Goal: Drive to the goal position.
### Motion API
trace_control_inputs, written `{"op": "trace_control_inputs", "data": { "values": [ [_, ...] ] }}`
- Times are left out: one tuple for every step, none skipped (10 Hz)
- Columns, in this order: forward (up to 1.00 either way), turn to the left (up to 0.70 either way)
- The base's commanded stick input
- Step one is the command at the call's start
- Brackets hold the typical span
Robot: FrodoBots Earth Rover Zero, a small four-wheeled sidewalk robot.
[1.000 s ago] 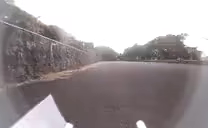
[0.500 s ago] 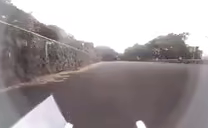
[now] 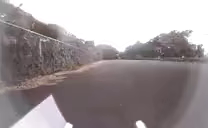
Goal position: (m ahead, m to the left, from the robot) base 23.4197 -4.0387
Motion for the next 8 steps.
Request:
{"op": "trace_control_inputs", "data": {
  "values": [
    [1.0, -0.14],
    [1.0, -0.25],
    [1.0, -0.04],
    [1.0, -0.06],
    [1.0, -0.28],
    [1.0, -0.16],
    [1.0, -0.09],
    [1.0, -0.32]
  ]
}}
